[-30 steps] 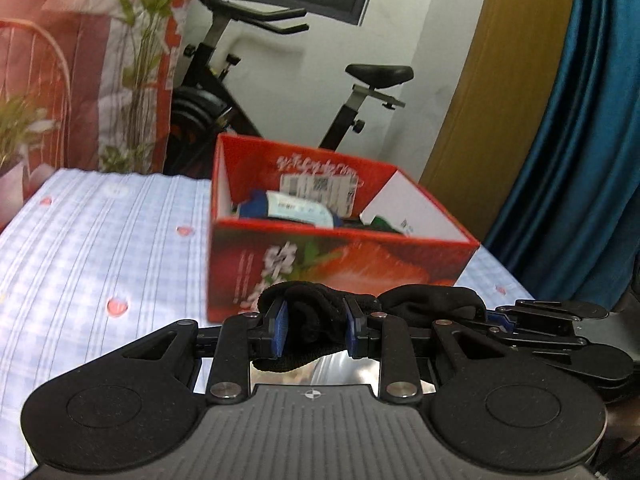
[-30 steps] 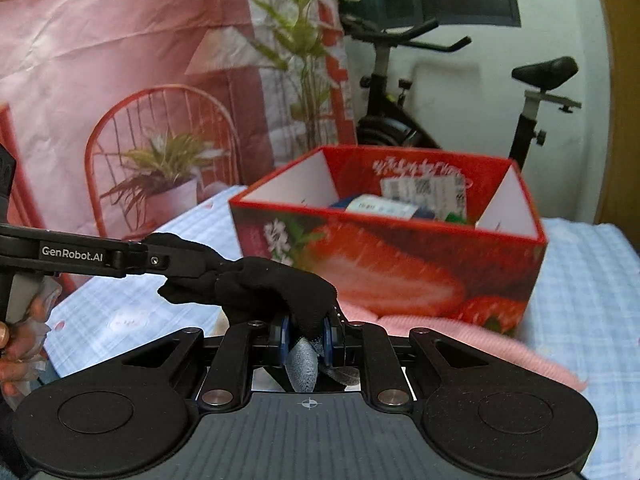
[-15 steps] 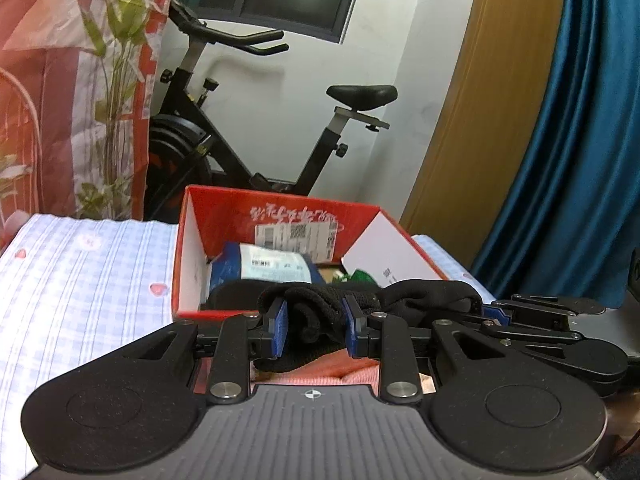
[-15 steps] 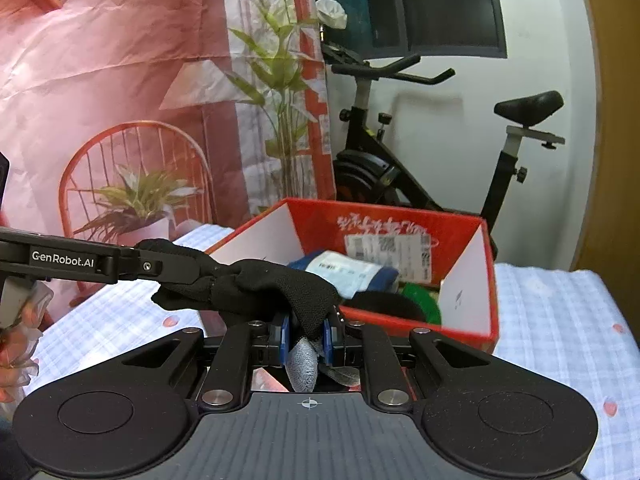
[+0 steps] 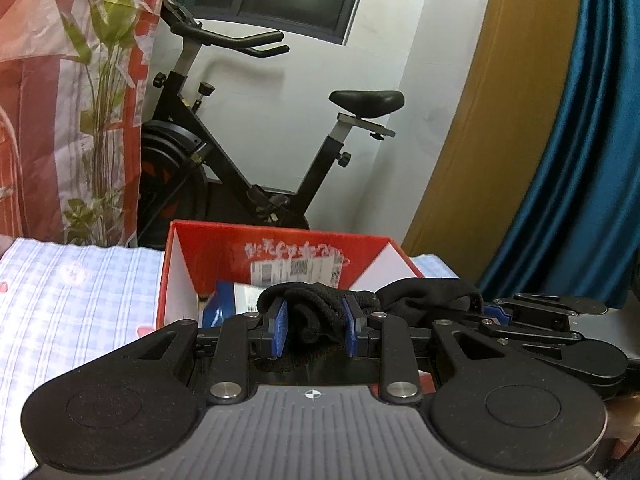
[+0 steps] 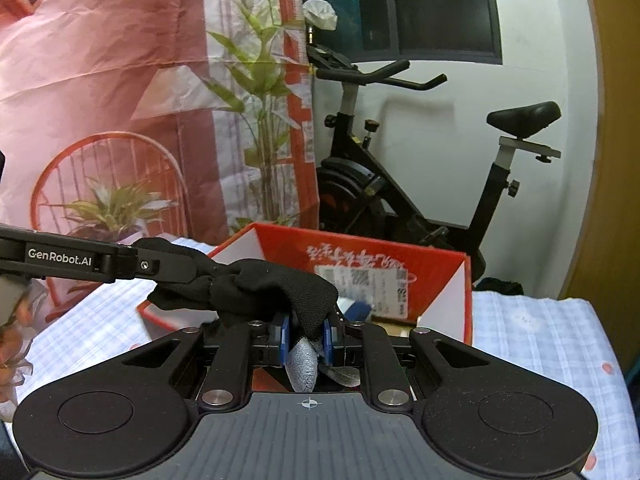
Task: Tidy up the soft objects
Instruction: 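Lift the black cloth with the left tool over the red box, then open the left tool to drop the black cloth into the box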
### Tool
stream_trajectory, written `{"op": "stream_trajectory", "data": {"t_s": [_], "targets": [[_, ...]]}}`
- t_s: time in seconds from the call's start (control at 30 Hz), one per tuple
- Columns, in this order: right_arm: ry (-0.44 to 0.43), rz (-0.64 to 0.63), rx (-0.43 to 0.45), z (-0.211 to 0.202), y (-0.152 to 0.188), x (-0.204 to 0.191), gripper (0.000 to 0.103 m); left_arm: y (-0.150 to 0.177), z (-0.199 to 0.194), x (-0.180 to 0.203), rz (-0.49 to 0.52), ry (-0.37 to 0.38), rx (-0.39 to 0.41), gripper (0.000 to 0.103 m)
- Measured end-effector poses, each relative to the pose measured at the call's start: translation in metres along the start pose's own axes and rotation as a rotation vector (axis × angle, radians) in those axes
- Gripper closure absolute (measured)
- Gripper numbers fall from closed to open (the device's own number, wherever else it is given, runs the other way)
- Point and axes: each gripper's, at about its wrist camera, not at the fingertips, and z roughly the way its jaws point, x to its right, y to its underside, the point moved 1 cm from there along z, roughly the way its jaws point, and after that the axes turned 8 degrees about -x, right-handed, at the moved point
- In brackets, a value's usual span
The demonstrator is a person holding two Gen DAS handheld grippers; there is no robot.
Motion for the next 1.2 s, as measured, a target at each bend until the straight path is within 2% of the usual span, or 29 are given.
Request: {"op": "stream_trajectory", "data": {"t_s": [0.3, 0.5, 0.73, 0.83, 0.9, 0.93, 1.0, 1.07, 1.2], "targets": [[0.034, -0.022, -0.017, 0.044, -0.038, 0.02, 0.088, -0.029, 0.044, -0.017, -0.04, -0.012, -0.041, 0.072], [0.054, -0.008, -0.099, 0.088, -0.045, 0.03, 0.088, -0.029, 0.079, -0.028, -0.056, -0.024, -0.113, 0.072], [0.062, 0.02, -0.201, 0.129, -0.041, 0.037, 0.087, -0.025, 0.098, -0.038, -0.054, -0.05, -0.148, 0.069], [0.066, 0.031, -0.232, 0.138, -0.039, 0.04, 0.084, -0.025, 0.099, -0.037, -0.035, -0.066, -0.149, 0.057], [0.083, 0.032, -0.25, 0.142, -0.037, 0.041, 0.077, -0.026, 0.098, -0.036, -0.021, -0.086, -0.138, 0.038], [0.096, 0.034, -0.253, 0.142, -0.036, 0.043, 0.076, -0.026, 0.095, -0.034, -0.009, -0.095, -0.126, 0.036], [0.113, 0.044, -0.249, 0.141, -0.035, 0.045, 0.067, -0.027, 0.089, -0.03, 0.011, -0.119, -0.106, 0.031], [0.123, 0.071, -0.229, 0.135, -0.034, 0.049, 0.063, -0.029, 0.083, -0.029, 0.014, -0.13, -0.095, 0.031], [0.134, 0.091, -0.199, 0.119, -0.031, 0.053, 0.06, -0.03, 0.063, -0.023, 0.033, -0.139, -0.068, 0.029]]}}
